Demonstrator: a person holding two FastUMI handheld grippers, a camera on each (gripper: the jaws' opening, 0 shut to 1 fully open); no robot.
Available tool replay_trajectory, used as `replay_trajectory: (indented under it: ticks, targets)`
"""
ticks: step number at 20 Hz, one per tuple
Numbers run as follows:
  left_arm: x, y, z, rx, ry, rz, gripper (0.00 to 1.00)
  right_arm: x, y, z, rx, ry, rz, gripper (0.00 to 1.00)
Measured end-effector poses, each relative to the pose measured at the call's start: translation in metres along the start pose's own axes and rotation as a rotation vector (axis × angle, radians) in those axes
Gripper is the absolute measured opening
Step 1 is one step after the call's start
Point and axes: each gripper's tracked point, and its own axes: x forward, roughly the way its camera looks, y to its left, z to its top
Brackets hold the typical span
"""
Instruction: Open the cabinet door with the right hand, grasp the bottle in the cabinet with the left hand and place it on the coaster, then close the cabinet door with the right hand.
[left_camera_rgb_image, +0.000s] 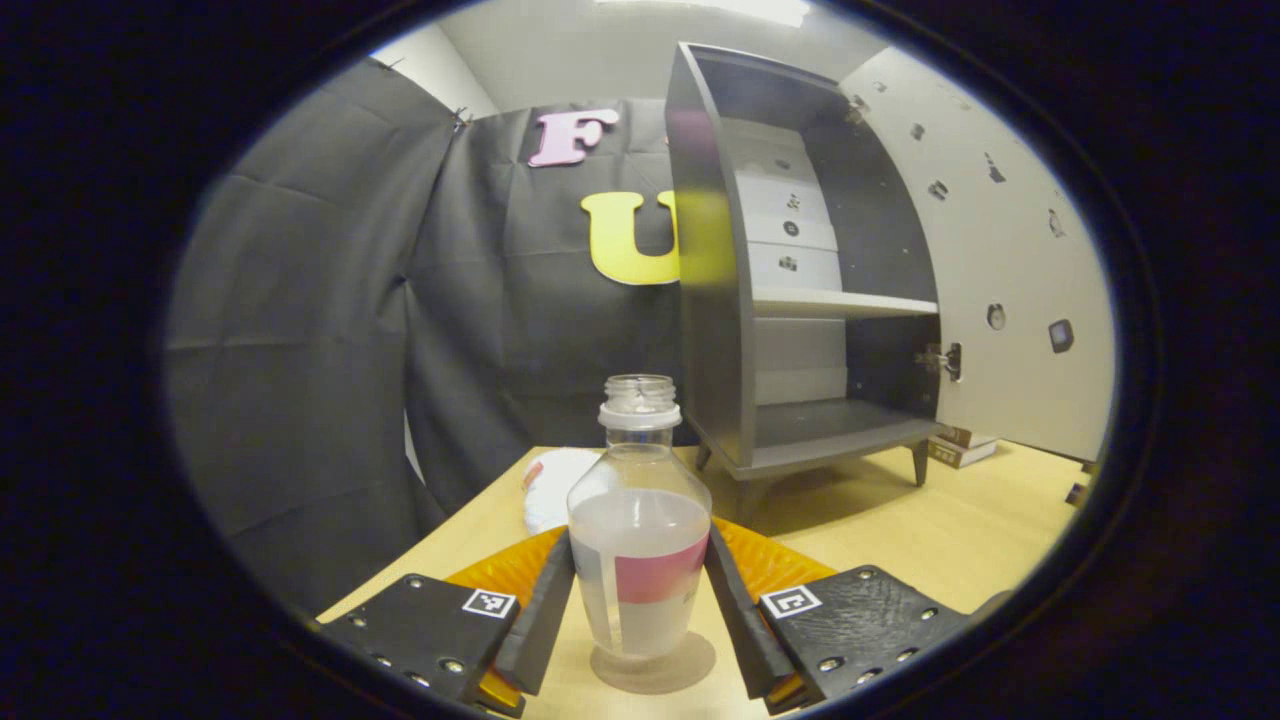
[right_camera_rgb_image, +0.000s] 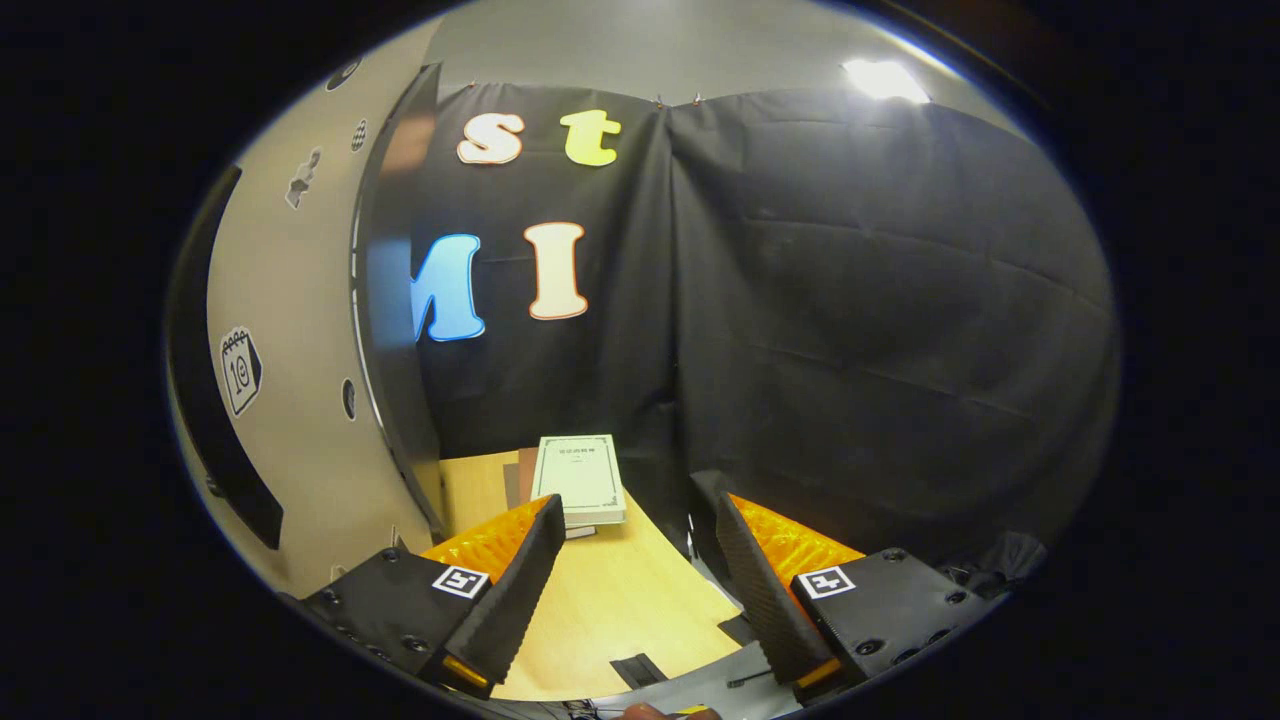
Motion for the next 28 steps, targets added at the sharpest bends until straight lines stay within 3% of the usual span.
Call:
replay_trajectory:
  ticks: [7, 15, 17, 19, 21, 23, 24, 28]
  targets:
    - [0.011, -0.010, -0.037, 0.063, 0.018, 0.001, 0.74, -0.007, -0.026, -0.012, 0.079, 0.026, -0.057, 0.96]
    - [-0.001, 0.000, -0.065, -0.047, 0.064, 0.054, 0.75, -0.005, -0.027, -0.028, 0.102, 0.055, -0.051, 0.96]
    - [-0.001, -0.004, -0.064, -0.040, 0.070, 0.045, 0.76, -0.007, -0.024, -0.034, 0.181, 0.079, -0.029, 0.93]
    - [0.003, -0.007, -0.065, -0.025, 0.081, 0.035, 0.74, -0.010, -0.025, -0.037, 0.279, 0.086, -0.010, 0.96]
    - [0.001, -0.003, -0.059, -0.020, 0.080, 0.045, 0.72, -0.012, -0.039, -0.047, 0.319, 0.087, -0.042, 0.97]
    - [-0.005, 0.000, -0.042, -0.029, 0.056, 0.041, 0.87, -0.018, -0.052, -0.058, 0.325, 0.085, -0.077, 0.98]
    - [-0.007, -0.001, -0.033, -0.033, 0.046, 0.025, 0.89, -0.023, -0.056, -0.061, 0.318, 0.078, -0.089, 0.98]
    - [-0.026, 0.000, 0.013, 0.038, 0.012, 0.009, 0.89, -0.021, -0.065, -0.079, 0.274, 0.070, -0.113, 0.98]
